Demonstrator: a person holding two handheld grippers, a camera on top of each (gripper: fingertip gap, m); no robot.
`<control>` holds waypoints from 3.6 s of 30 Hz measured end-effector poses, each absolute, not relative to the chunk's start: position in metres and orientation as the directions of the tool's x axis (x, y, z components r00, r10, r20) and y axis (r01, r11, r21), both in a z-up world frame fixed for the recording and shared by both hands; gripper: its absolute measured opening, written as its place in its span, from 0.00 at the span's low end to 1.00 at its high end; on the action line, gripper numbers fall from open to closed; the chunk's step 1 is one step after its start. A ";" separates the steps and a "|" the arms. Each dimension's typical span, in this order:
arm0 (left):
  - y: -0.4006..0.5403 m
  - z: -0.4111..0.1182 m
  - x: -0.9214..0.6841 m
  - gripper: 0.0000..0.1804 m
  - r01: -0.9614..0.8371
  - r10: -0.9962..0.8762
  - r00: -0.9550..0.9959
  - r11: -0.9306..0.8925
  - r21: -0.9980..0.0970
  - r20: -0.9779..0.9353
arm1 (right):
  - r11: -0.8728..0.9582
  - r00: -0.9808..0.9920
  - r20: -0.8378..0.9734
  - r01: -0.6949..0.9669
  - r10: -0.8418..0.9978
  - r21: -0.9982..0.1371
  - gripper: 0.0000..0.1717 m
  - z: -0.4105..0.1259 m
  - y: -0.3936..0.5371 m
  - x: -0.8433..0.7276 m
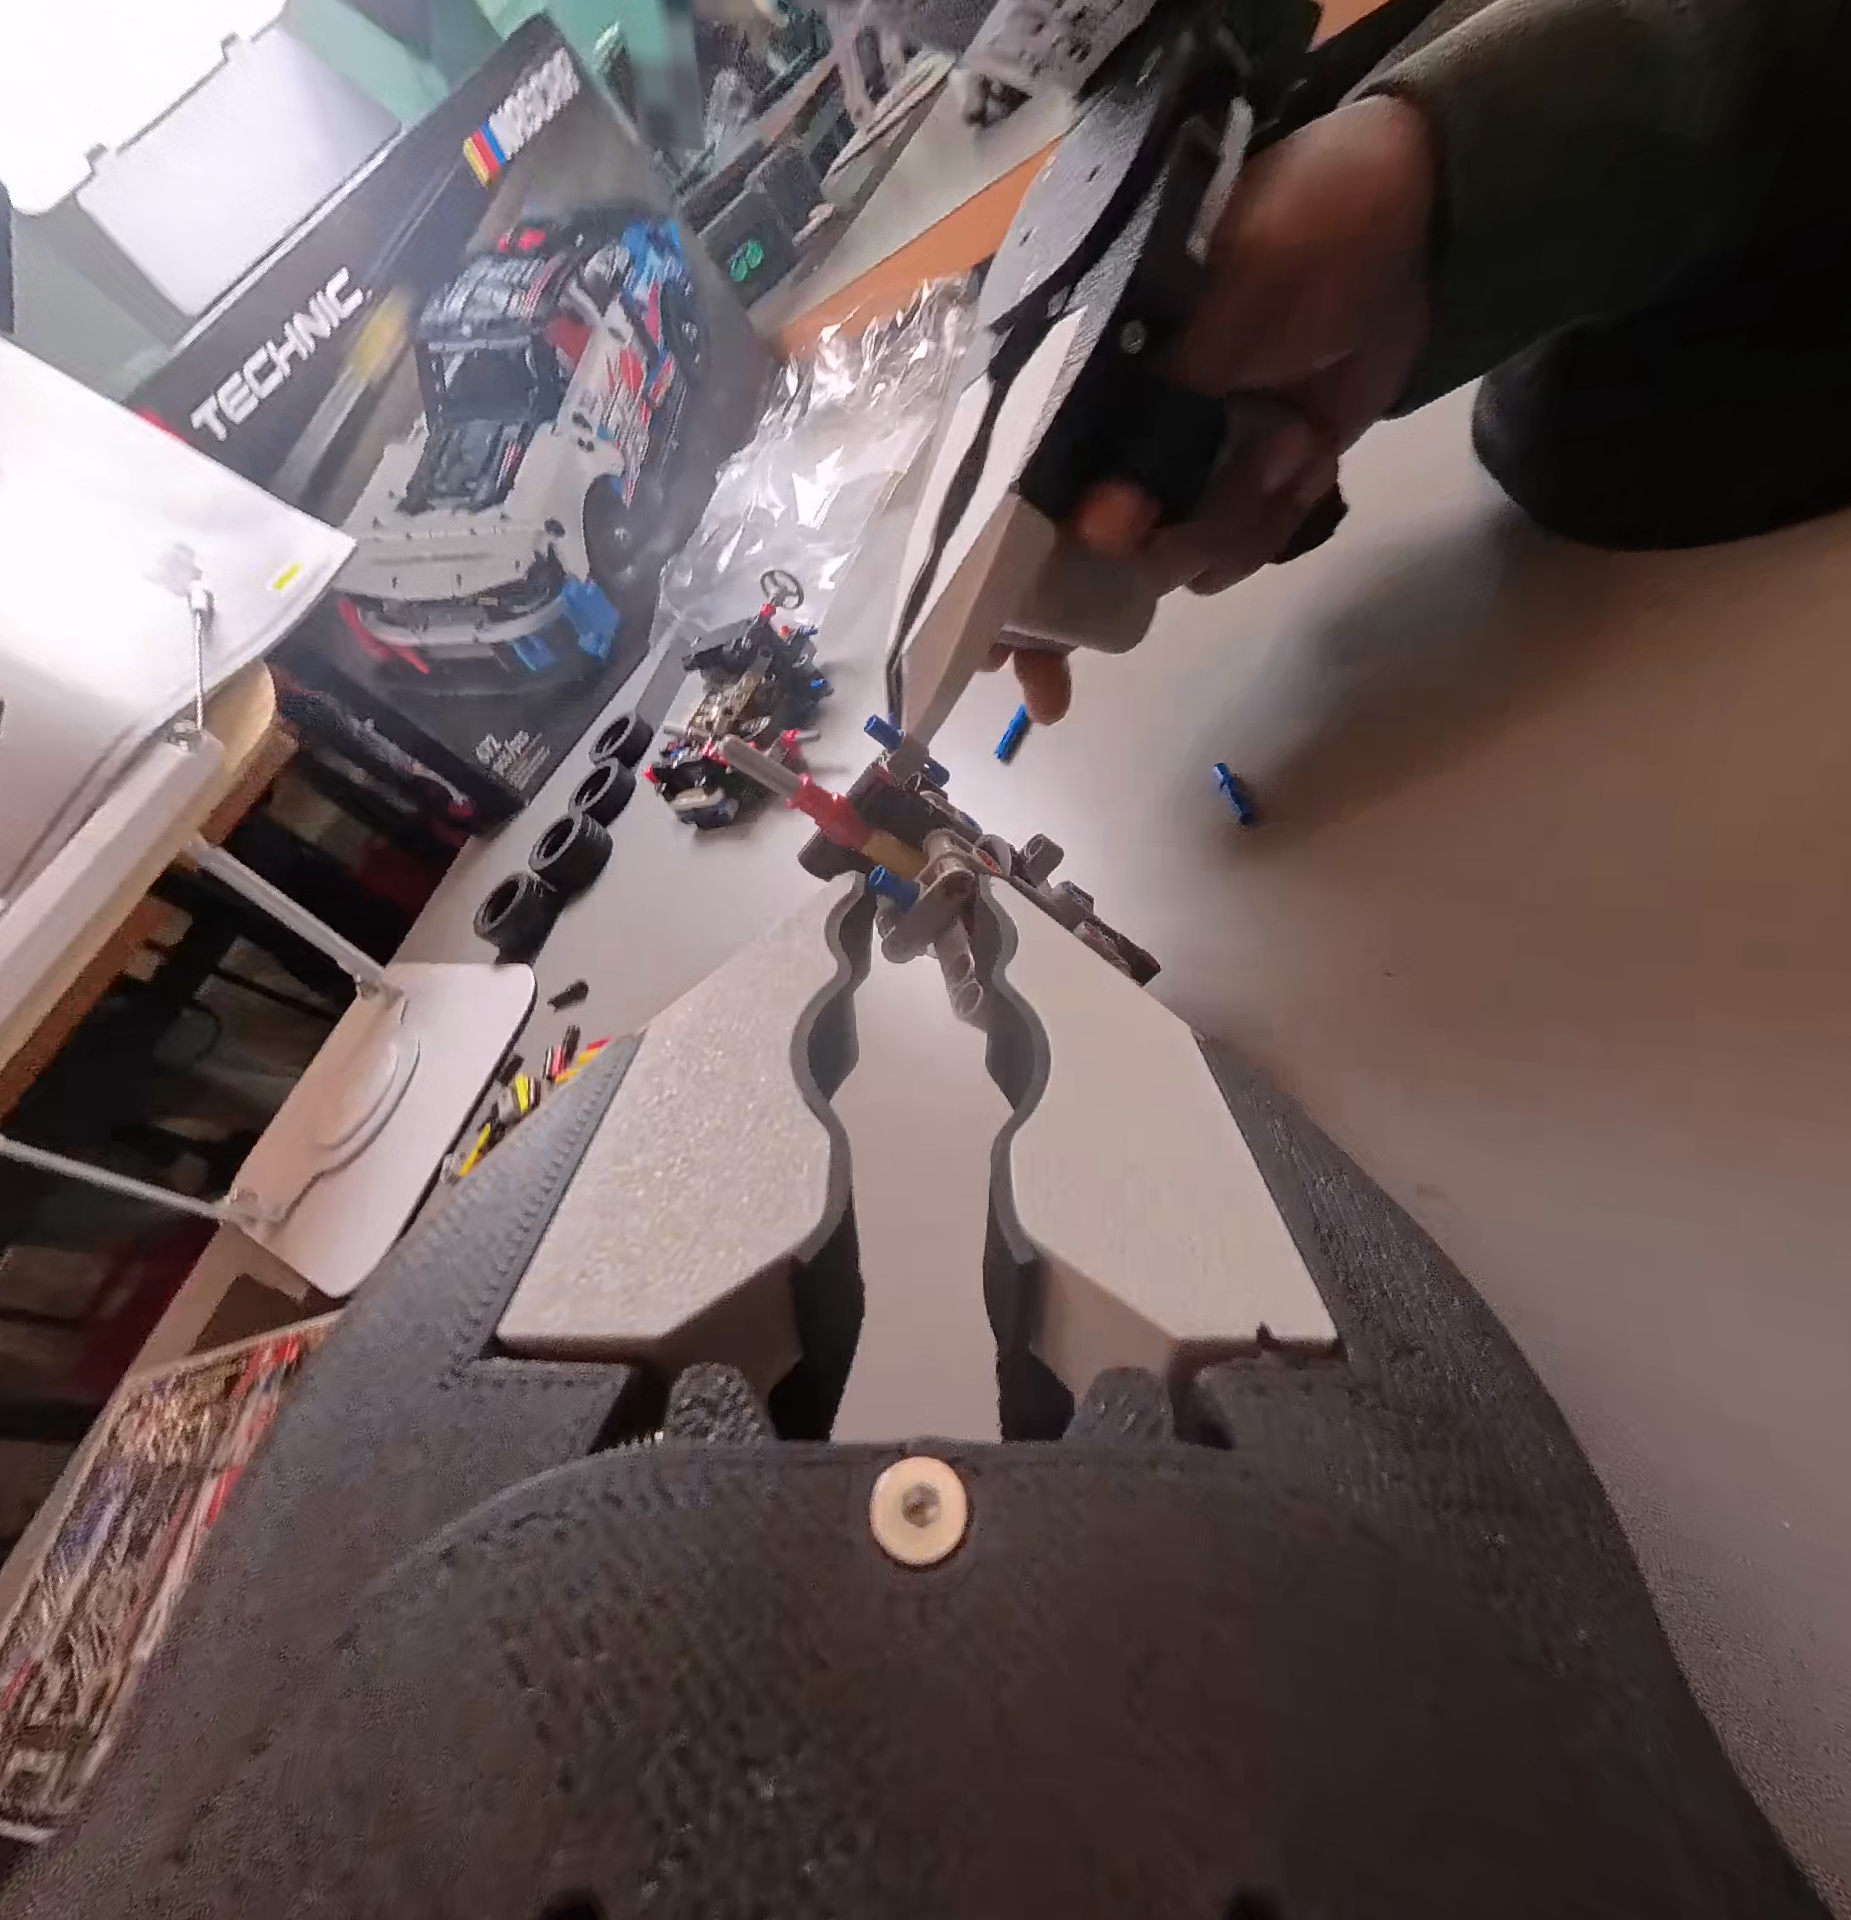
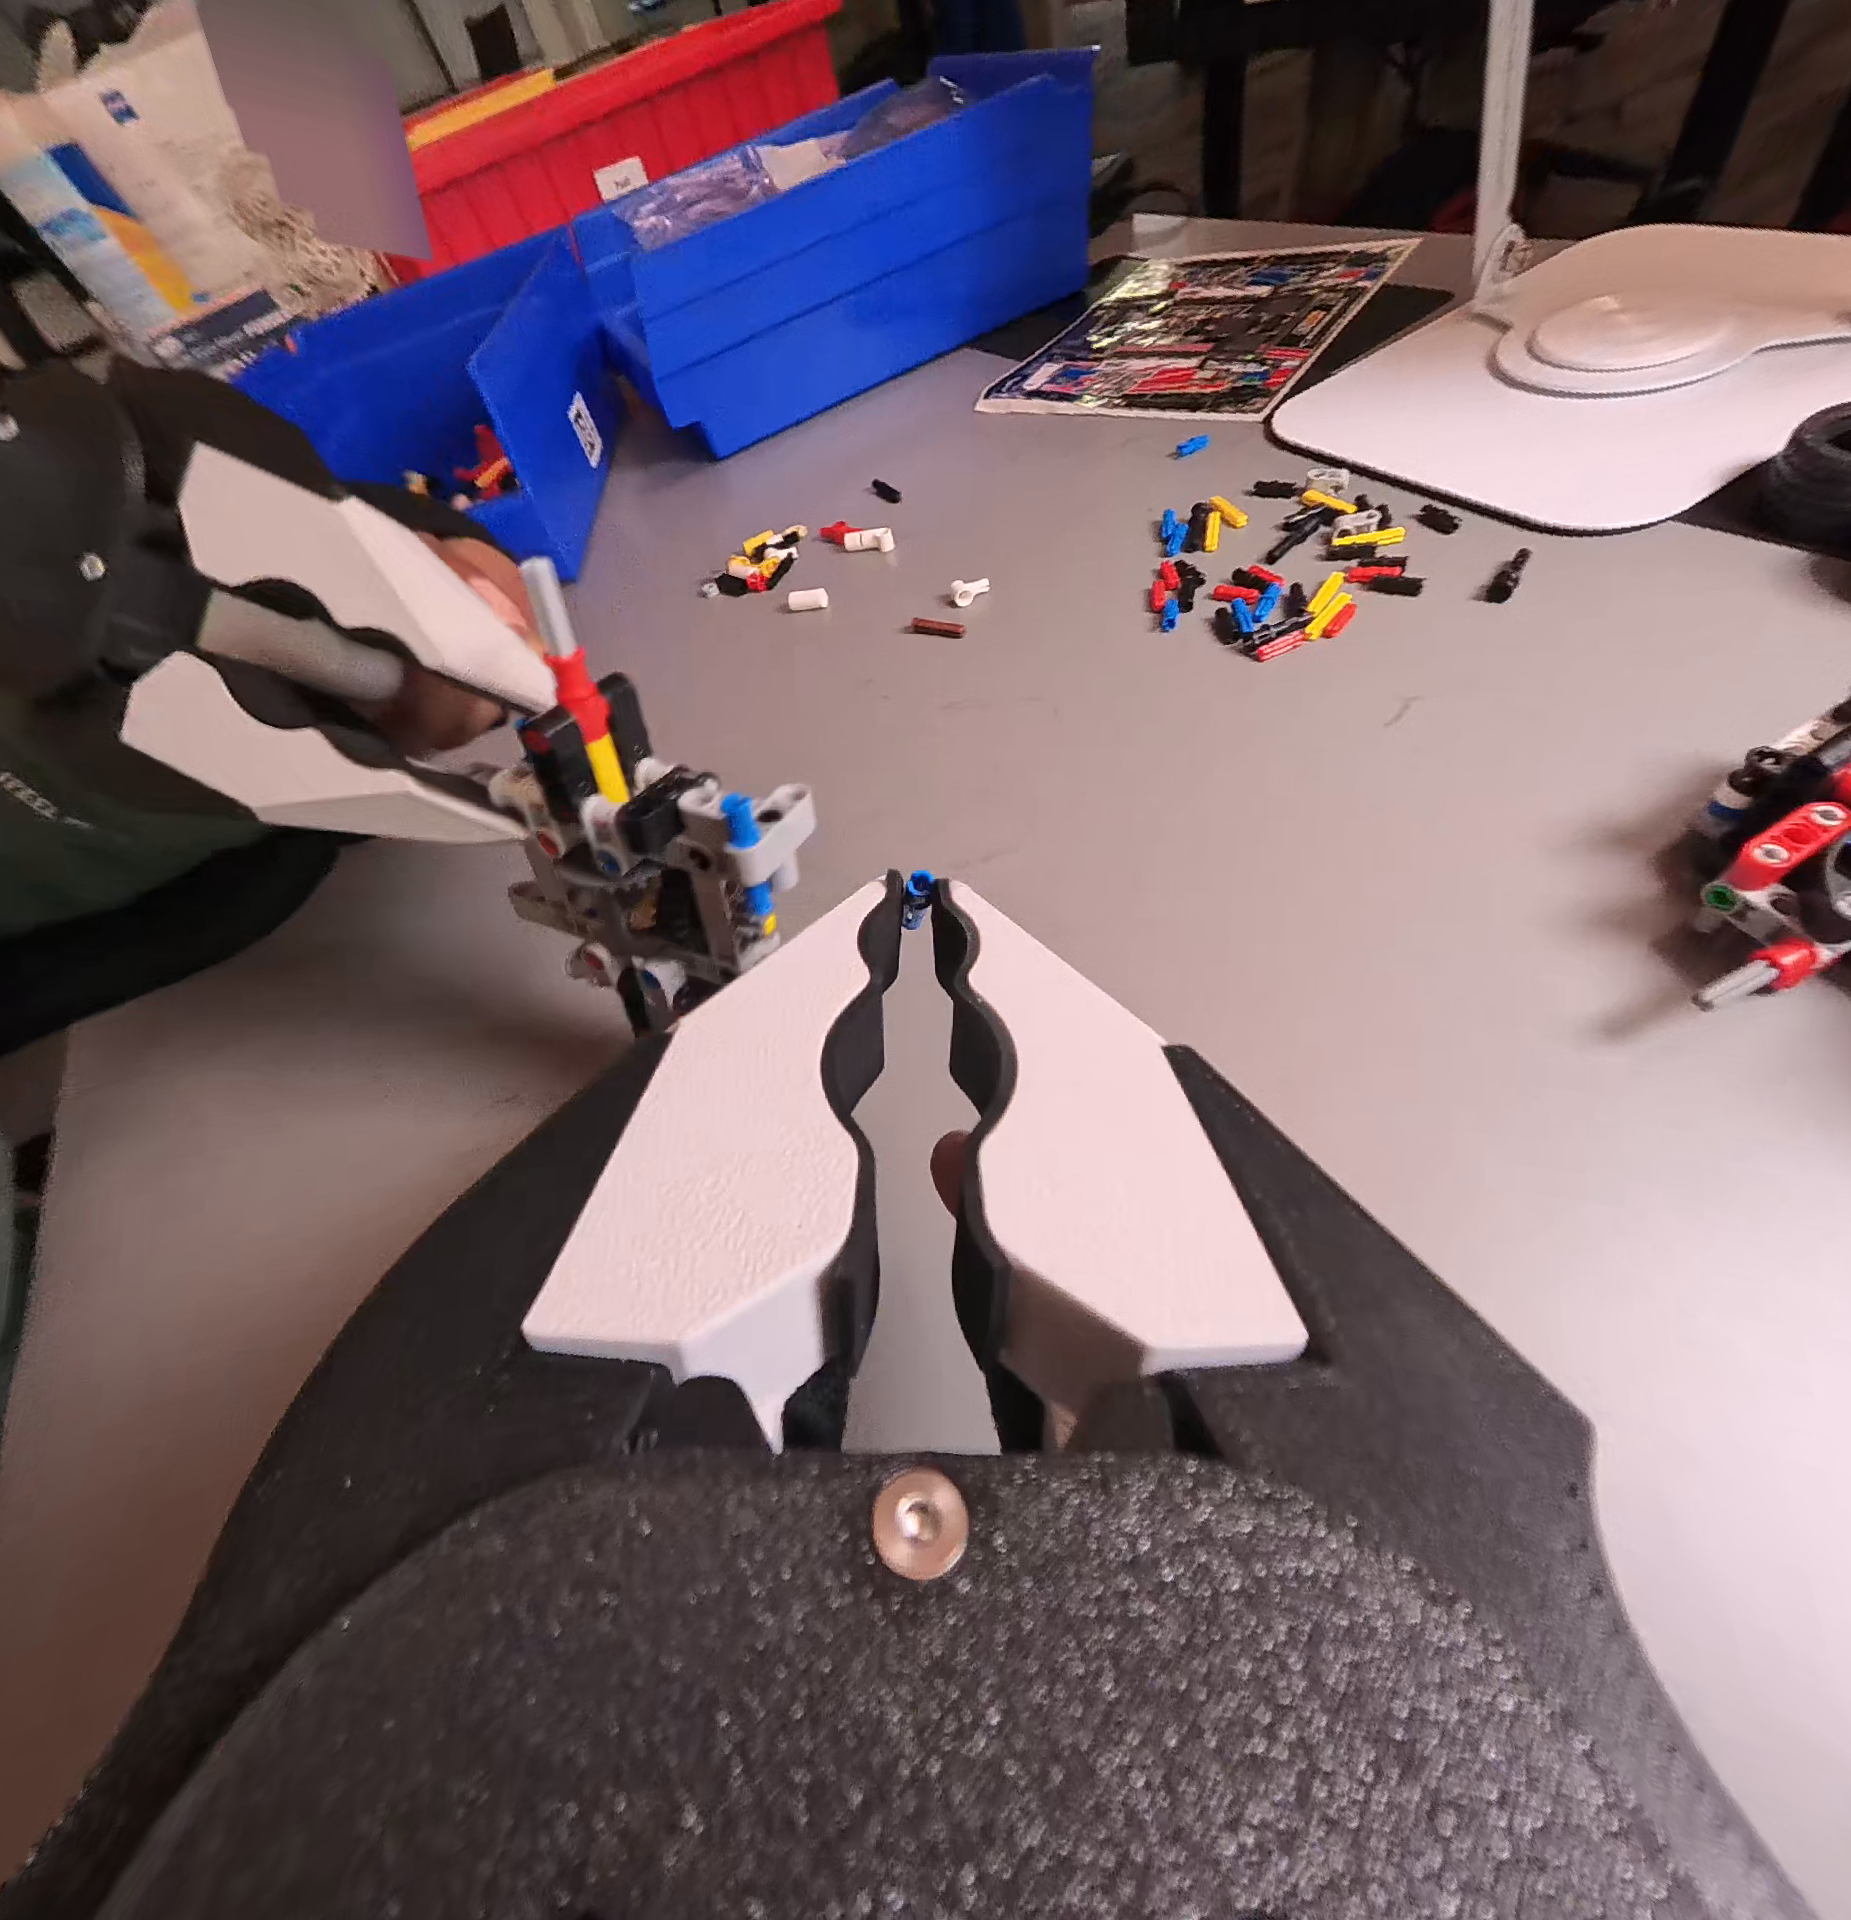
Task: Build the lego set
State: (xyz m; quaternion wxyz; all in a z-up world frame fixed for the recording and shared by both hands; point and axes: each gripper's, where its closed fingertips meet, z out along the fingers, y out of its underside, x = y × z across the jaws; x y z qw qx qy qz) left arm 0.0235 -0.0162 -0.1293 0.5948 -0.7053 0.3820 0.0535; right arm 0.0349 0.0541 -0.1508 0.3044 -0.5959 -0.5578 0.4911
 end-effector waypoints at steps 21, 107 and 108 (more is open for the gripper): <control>-0.041 -0.139 0.072 0.09 -0.507 -0.666 0.592 0.131 -0.852 -0.454 | -0.270 -0.586 -0.579 0.532 0.567 -0.803 0.02 -0.150 -0.028 0.058; -0.005 -0.119 0.028 0.04 0.002 -0.584 0.805 -0.180 -0.984 0.108 | -0.036 -0.545 -0.120 0.162 0.830 -0.986 0.02 -0.090 -0.021 0.062; -0.004 -0.123 0.027 0.04 -0.009 -0.577 0.809 -0.200 -0.980 0.110 | -0.030 -0.539 -0.124 0.180 0.833 -0.983 0.02 -0.094 -0.020 0.061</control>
